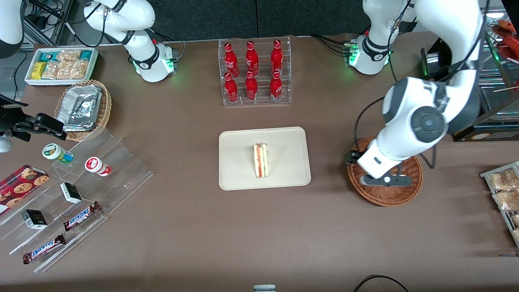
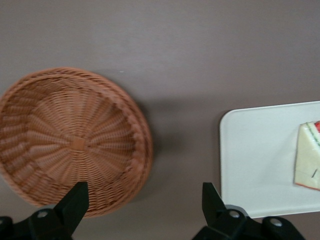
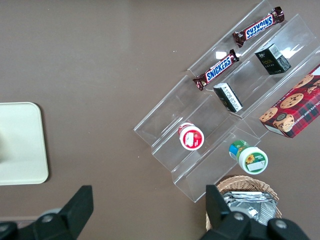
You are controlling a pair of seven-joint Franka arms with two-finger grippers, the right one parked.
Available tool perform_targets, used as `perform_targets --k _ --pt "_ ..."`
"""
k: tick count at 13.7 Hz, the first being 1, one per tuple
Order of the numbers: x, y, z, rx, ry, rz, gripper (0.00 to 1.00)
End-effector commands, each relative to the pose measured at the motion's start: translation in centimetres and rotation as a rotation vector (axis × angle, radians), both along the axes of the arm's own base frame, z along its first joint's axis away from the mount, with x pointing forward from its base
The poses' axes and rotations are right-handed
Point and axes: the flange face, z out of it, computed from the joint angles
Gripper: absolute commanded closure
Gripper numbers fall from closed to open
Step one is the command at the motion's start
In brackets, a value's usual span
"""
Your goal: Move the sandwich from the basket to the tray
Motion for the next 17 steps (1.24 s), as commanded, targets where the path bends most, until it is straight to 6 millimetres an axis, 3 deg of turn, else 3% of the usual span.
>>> perform_targets --k 1,3,8,11,14,17 --pt "-1.2 3.8 1.7 -0.022 0.018 -0.004 0.00" --pt "-1.4 6.2 3.1 -0.022 0.022 0.010 0.00" --pt "-4.5 11.9 9.0 -0.023 0.068 -0.012 0.00" --pt "-6.7 13.5 12.9 -0.019 0.055 0.009 0.00" --pt "-7.6 13.5 16.7 -0.011 0.034 0.014 0.00" --pt "-8.4 13.5 18.2 0.013 0.022 0.008 0.00"
